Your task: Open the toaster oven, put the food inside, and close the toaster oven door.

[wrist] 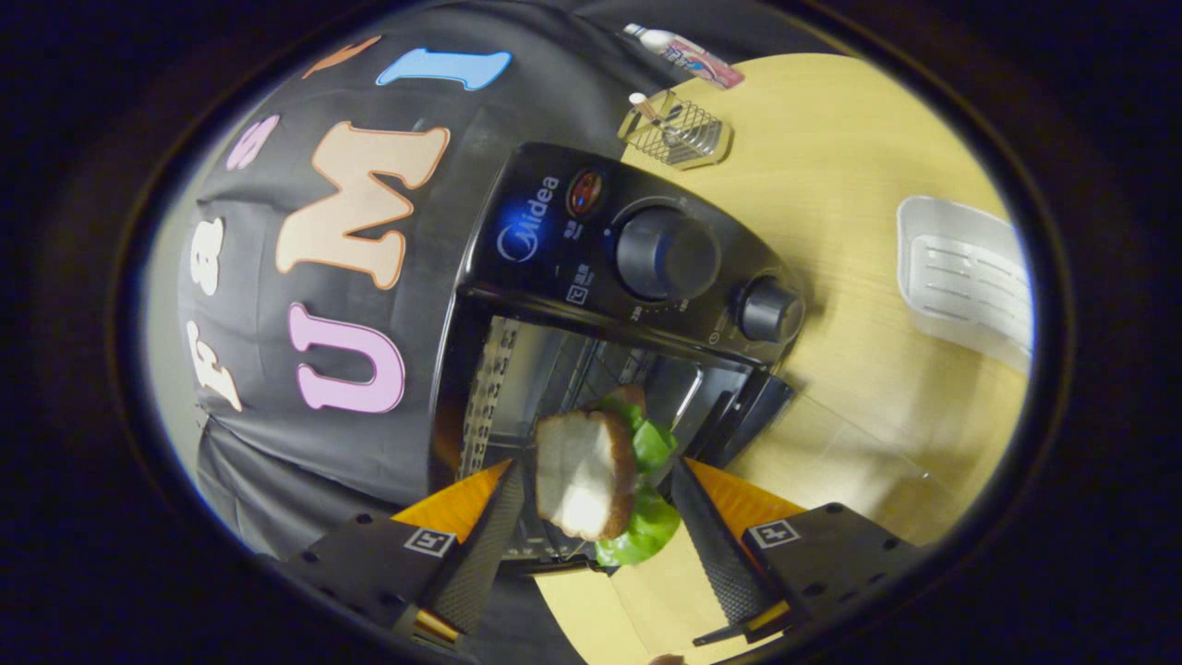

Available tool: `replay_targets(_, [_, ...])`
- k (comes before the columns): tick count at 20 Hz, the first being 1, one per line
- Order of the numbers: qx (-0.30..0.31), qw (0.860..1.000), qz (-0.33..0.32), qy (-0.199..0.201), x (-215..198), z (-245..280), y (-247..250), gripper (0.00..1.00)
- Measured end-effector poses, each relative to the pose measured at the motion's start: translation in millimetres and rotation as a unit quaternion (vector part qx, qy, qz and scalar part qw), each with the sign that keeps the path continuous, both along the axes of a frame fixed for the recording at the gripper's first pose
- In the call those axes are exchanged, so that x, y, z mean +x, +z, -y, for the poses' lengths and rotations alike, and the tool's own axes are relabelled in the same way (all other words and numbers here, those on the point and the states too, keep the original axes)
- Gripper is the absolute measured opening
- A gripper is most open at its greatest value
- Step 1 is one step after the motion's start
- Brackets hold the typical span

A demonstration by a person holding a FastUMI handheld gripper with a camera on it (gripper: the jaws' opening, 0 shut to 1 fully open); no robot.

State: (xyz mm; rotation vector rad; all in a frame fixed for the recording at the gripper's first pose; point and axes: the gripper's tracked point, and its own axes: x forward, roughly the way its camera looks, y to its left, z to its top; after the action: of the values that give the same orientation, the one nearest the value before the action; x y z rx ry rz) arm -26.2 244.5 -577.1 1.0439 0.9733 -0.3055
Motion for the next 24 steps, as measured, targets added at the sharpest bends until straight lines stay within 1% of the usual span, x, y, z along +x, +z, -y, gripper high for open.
replay_targets(2, [0.016, 0.999, -0.022, 0.018, -19.7, -1.8, 3.5, 0.99])
replay_targets(4, [0.028, 0.997, -0.038, 0.055, -41.5, -4.3, 13.9, 0.99])
replay_targets(6, [0.024, 0.994, -0.043, 0.099, -63.8, -2.7, 26.7, 0.99])
replay_targets(7, [0.026, 0.990, -0.054, 0.130, -78.1, -4.6, 30.4, 0.99])
replay_targets(9, [0.031, 0.976, -0.088, 0.196, -114.0, -7.6, 33.6, 0.99])
replay_targets(11, [0.009, 0.965, -0.099, 0.243, -135.0, 0.8, 37.9, 0.99])
replay_targets(14, [-0.024, 0.954, -0.098, 0.283, -158.0, 15.8, 36.1, 0.99])
replay_targets(19, [-0.094, 0.919, -0.129, 0.361, -199.3, 47.0, 19.4, 0.99])
replay_targets(24, [-0.146, 0.895, -0.131, 0.400, -206.8, 59.6, 0.1, 0.99])
